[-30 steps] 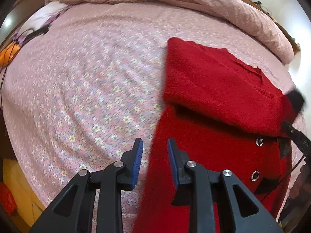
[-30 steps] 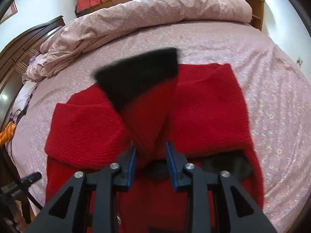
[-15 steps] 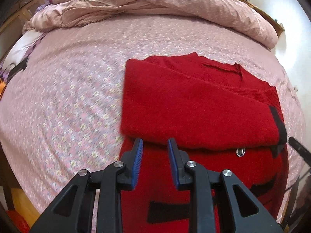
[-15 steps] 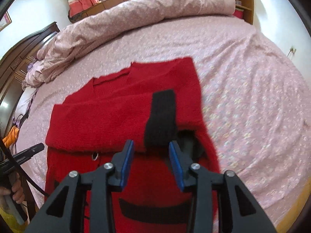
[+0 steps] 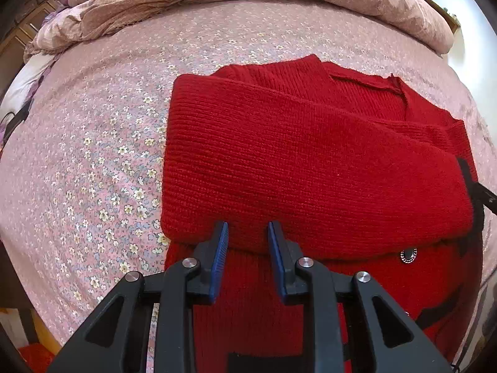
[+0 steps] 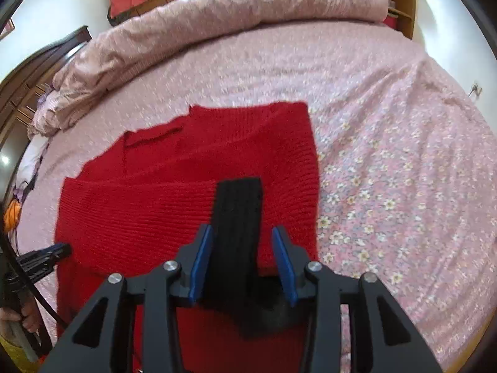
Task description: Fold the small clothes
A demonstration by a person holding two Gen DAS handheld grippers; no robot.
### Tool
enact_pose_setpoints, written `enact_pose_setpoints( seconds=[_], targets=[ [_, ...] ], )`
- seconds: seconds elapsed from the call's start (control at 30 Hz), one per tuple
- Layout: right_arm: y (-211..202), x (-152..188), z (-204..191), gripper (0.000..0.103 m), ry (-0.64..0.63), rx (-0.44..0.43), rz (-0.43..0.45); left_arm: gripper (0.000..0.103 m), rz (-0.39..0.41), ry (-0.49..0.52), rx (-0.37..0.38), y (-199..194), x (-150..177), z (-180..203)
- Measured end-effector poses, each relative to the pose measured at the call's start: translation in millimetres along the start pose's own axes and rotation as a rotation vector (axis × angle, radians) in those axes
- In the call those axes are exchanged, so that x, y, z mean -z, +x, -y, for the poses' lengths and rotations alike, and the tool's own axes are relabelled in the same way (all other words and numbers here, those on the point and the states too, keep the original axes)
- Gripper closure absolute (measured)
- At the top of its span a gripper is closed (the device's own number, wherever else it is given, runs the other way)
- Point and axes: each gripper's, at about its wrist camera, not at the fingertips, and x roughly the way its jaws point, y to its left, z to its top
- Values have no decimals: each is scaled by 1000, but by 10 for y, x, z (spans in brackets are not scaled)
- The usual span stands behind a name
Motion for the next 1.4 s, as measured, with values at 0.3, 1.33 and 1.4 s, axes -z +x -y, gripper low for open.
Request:
enact_pose_setpoints(
  seconds=[0.3, 1.33, 1.4],
  targets=[
    [255, 66, 2, 57, 6, -37, -1, 80, 1, -39, 40, 50, 16, -97],
    [-72, -129, -6, 94, 27, -256, 36, 79, 115, -58, 30, -279, -13, -89],
    [-183, -236, -57, 94, 6, -251, 72, 79, 139, -66, 43, -329, -65, -110]
  ],
)
